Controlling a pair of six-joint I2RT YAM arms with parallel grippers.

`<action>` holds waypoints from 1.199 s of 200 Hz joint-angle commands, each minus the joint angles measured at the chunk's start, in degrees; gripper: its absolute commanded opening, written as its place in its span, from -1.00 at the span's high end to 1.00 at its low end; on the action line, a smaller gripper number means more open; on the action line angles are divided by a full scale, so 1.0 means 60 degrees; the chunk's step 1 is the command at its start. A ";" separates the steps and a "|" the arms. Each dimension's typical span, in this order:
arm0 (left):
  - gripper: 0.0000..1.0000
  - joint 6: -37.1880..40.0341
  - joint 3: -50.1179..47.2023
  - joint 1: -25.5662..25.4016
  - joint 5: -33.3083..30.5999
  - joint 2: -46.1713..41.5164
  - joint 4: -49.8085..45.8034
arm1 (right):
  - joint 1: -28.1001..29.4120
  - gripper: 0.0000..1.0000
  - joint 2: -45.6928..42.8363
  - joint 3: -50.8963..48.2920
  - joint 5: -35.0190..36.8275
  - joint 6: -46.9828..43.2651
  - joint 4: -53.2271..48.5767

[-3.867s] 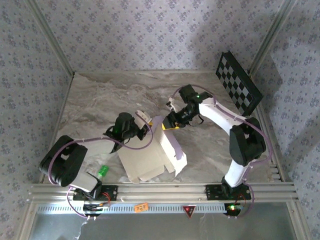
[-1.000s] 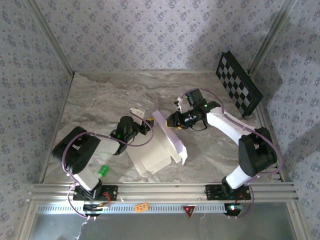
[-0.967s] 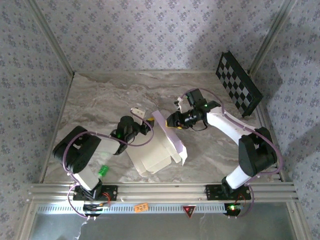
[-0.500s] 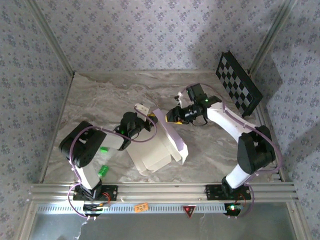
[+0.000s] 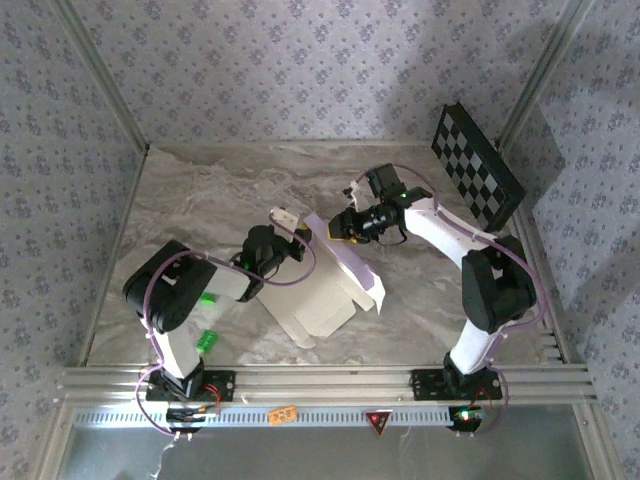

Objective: Fold the paper box

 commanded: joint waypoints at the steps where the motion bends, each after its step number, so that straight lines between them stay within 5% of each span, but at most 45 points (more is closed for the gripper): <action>1: 1.00 0.0197 0.0158 -0.0653 -0.1012 0.0135 -0.0018 | 0.0392 0.21 0.0288 0.0002 -0.0492 0.0257 0.0183; 44: 1.00 0.0403 0.0520 -0.1182 -0.3088 0.0037 -0.1254 | 0.0409 0.22 0.0198 -0.0162 -0.0528 0.0253 0.0183; 96: 0.17 0.0213 -0.0274 -0.0722 -0.1295 -0.0057 0.0035 | 0.0136 0.22 0.0141 -0.0227 -0.0524 0.0091 0.0060; 132: -0.01 0.0063 -0.0601 -0.0372 -0.0581 -0.0090 -0.0002 | -0.0040 0.22 0.0129 -0.0245 -0.0529 -0.0056 -0.0073; 188: 0.00 -0.0305 -0.0103 -0.0070 0.0115 0.0983 0.0073 | -0.0040 0.22 0.0223 -0.0184 -0.0552 -0.0048 -0.0083; 240: 0.46 -0.0488 -0.0060 -0.0089 -0.0377 0.1665 0.0427 | -0.0004 0.23 0.0290 -0.0146 -0.0595 -0.0048 -0.0088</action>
